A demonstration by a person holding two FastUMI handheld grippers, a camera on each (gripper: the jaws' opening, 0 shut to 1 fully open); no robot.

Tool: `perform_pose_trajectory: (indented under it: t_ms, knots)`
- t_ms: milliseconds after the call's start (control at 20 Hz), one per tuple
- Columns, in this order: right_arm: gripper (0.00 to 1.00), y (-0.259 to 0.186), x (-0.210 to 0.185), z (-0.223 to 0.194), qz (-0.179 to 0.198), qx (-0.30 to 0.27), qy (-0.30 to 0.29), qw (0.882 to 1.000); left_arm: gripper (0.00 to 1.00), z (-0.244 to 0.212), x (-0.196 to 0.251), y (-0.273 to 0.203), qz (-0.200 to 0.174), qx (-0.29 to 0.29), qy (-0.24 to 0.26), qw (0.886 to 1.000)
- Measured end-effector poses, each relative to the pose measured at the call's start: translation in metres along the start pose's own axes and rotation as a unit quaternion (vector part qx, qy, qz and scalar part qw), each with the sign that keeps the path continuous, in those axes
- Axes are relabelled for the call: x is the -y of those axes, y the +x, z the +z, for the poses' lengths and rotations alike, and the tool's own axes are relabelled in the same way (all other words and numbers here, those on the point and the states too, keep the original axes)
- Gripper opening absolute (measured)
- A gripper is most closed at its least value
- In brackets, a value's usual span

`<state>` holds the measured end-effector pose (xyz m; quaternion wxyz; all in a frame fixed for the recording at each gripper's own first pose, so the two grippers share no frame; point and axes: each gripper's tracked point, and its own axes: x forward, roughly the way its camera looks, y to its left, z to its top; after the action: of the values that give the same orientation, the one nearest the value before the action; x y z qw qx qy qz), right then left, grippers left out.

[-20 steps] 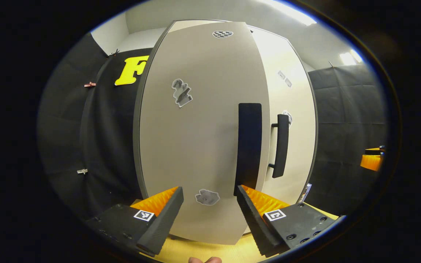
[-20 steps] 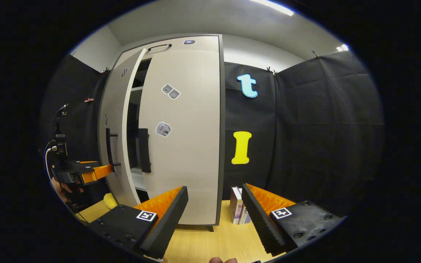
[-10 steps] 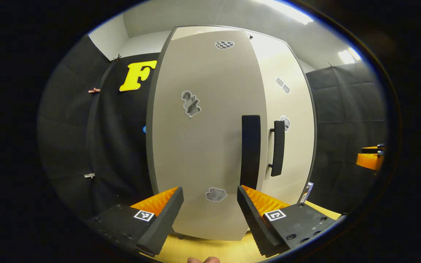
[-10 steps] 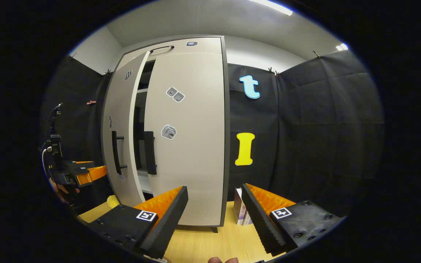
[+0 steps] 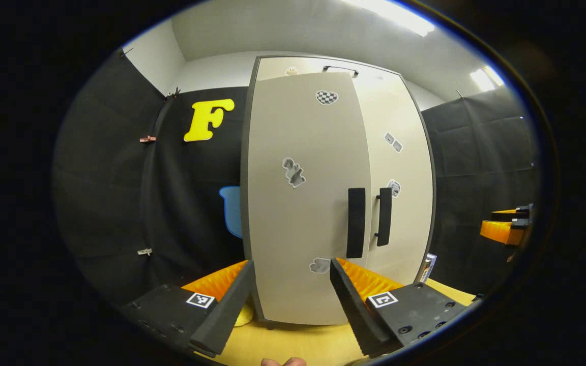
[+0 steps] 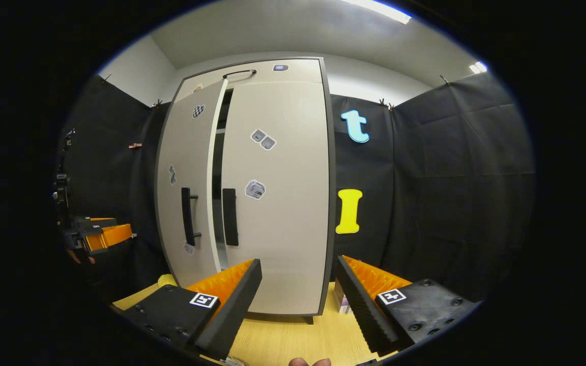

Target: Grasp the bottle in the cabinet with the left hand and place it on the coaster, then close the right door with the right hand and the left door with the left hand.

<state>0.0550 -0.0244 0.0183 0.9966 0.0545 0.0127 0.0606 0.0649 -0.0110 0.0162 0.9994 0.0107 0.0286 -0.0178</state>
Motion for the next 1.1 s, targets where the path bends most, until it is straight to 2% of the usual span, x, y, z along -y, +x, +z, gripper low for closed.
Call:
perform_pose_trajectory:
  t_ms: [200,550,1100]
  knots:
    - [0.98,-0.005,-0.016,0.007,0.004,0.008,0.001,1.000,0.94,0.005,-0.010,-0.023,0.007,0.004,0.009,1.000]
    - [0.97,-0.016,-0.038,0.011,0.014,0.014,0.003,1.000,0.94,-0.003,-0.019,-0.050,0.010,-0.009,-0.005,1.000]
    - [0.97,-0.027,-0.046,0.013,0.010,0.020,0.002,1.000,0.94,-0.008,-0.029,-0.067,0.019,-0.018,-0.005,1.000]
